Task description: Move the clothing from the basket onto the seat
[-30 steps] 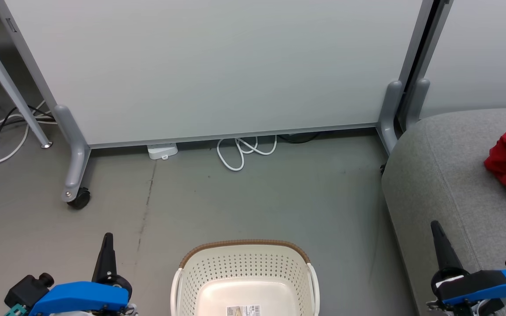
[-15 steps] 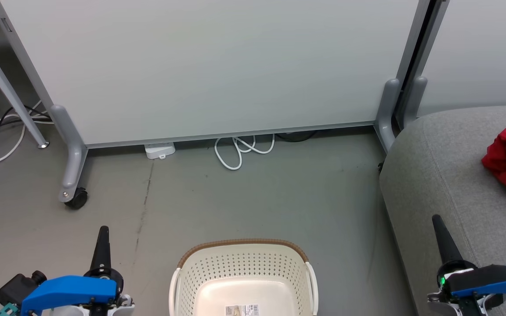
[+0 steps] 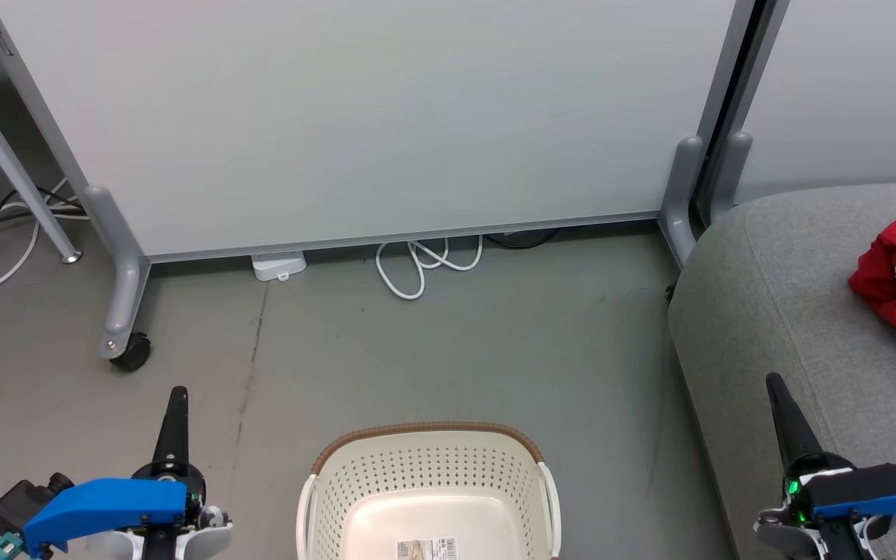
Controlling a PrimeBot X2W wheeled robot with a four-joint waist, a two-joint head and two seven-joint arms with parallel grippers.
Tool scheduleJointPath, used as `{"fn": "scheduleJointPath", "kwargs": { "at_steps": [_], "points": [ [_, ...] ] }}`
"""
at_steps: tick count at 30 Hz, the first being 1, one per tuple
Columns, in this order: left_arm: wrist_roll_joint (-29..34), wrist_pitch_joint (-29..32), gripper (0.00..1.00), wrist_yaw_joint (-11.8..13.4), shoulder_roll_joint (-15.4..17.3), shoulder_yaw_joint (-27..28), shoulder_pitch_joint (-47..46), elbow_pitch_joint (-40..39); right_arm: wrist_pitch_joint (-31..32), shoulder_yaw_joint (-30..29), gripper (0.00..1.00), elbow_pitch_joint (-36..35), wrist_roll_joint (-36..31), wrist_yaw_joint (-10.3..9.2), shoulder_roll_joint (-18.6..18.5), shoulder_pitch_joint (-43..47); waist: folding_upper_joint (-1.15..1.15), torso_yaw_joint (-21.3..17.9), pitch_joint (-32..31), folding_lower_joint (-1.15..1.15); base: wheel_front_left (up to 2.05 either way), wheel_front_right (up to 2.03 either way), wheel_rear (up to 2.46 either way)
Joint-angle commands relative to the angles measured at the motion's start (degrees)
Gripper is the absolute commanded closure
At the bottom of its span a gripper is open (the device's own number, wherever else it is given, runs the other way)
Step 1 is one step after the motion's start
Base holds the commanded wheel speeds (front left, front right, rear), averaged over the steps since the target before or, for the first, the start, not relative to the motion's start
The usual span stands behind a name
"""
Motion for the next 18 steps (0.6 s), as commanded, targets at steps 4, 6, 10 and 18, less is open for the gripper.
{"fn": "scheduleJointPath", "kwargs": {
  "at_steps": [4,6,10,18],
  "points": [
    [-2.5,0.7,1.00,0.0,0.0,0.8,-1.5,-0.9,0.6,-0.2,1.00,-0.4,2.8,0.02,0.1,-1.4,0.00,-0.1,0.1,0.00,0.00,0.00,0.00],
    [-3.4,1.0,1.00,0.1,0.0,0.9,-1.5,-1.0,0.9,-0.3,1.00,-0.3,3.8,0.02,0.1,-1.4,0.00,-0.2,0.1,0.00,0.00,0.00,0.00],
    [-5.1,1.5,1.00,0.1,-0.1,1.2,-1.6,-1.2,1.2,-0.4,1.00,-0.3,5.7,0.02,0.2,-1.7,0.00,-0.3,0.2,0.00,0.00,0.00,0.00],
    [-8.4,2.4,1.00,0.2,-0.2,1.8,-2.0,-1.7,1.9,-0.6,1.00,-0.3,9.4,0.02,0.3,-1.9,0.00,-0.5,0.3,0.00,0.00,0.00,0.00]
  ]
}}
